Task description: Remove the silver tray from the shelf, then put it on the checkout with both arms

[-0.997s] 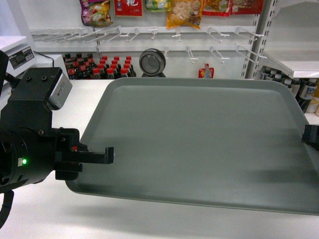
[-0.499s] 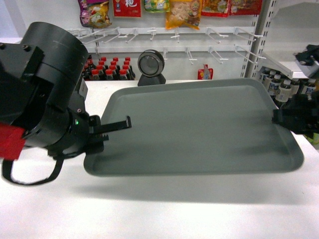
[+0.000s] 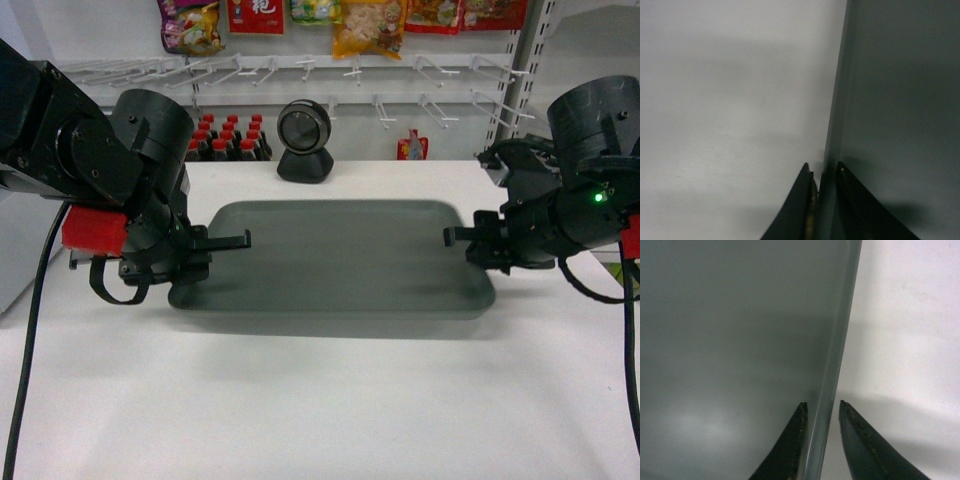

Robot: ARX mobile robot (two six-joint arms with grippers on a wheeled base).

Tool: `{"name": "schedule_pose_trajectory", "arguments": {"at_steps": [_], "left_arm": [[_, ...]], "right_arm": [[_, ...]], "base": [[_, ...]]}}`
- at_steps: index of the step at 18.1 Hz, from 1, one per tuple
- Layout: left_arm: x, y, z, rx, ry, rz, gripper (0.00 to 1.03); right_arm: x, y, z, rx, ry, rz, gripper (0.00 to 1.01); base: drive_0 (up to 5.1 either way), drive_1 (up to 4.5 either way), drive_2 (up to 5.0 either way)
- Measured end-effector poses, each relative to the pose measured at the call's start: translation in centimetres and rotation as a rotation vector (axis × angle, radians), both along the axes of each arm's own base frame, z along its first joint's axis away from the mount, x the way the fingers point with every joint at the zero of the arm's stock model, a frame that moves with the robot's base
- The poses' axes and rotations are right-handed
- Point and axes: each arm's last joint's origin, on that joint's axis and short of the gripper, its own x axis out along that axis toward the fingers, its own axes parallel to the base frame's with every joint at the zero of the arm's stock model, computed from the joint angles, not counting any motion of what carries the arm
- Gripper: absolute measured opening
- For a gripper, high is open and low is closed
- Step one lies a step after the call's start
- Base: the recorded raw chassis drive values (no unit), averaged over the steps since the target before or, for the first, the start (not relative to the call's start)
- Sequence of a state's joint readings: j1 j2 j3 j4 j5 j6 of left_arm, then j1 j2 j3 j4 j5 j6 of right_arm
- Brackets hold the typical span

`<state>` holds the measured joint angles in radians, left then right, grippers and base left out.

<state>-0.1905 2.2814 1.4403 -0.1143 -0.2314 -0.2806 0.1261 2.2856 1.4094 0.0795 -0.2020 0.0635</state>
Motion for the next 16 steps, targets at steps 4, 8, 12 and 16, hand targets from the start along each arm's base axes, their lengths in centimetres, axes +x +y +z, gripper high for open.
{"name": "schedule_pose_trajectory", "arguments": {"at_steps": [4, 8, 12, 16], "left_arm": [[-0.1, -0.4, 2.0, -0.022, -0.122, 0.029, 0.50], [-3.6, -3.3, 14.5, -0.053, -0.585, -0.031, 0.88], [-9.7, 0.7, 11.3, 0.031, -0.859, -0.148, 0.57], [-12.8, 3.0, 10.3, 0.059, -0.868, -0.123, 0.37]], "right_arm": [[-0.5, -0.6, 1.3, 0.000, -0.151, -0.019, 0.55], [-0.4, -2.1, 4.5, -0.024, -0.381, -0.109, 0.85], [-9.6, -4.1, 4.9, -0.086, -0.780, -0.294, 0.38], [-12.8, -4.4, 7.4, -0.068, -0.870, -0.301, 0.17]], "base": [[0.0, 0.00, 0.0], [0.0, 0.00, 0.0], [0.0, 0.00, 0.0], [0.0, 0.00, 0.0]]}}
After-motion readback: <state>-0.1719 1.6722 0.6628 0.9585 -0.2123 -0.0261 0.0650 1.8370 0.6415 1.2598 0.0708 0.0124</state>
